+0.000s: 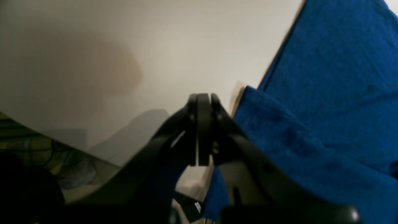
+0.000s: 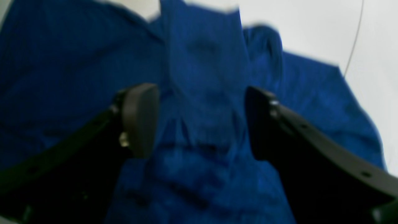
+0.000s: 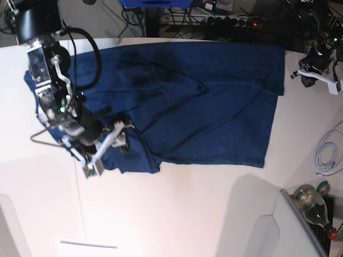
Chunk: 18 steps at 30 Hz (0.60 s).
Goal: Layout the t-shirt on the table in an organized manner, then fold the t-shirt properly
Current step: 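Drag the held hem with the right gripper across toward the left gripper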
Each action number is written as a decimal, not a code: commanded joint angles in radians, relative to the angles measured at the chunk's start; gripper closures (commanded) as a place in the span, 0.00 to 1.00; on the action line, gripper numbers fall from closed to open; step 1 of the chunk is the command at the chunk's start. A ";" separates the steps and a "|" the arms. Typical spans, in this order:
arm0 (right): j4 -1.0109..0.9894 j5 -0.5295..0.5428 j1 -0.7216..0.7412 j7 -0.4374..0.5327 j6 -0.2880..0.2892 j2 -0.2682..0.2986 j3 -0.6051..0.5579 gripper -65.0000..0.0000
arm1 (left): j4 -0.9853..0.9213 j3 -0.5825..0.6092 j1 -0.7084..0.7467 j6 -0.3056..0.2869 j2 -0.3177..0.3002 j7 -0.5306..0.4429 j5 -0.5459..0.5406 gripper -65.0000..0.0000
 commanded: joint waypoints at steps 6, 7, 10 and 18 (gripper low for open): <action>-0.327 0.010 0.263 0.047 -0.001 -0.056 -0.106 0.39 | 0.012 -0.010 0.002 -0.008 -0.016 -0.018 -0.012 1.00; -0.396 0.010 0.303 0.076 -0.001 -0.063 -0.120 0.42 | 0.012 -0.010 0.002 -0.008 -0.016 -0.018 -0.012 1.00; -0.582 0.010 0.390 0.193 0.002 -0.079 -0.169 0.45 | 0.012 -0.011 0.011 -0.008 -0.018 -0.020 -0.012 1.00; -0.924 0.010 0.547 0.340 0.002 -0.110 -0.298 0.45 | 0.012 -0.011 0.020 -0.008 -0.018 -0.021 -0.012 1.00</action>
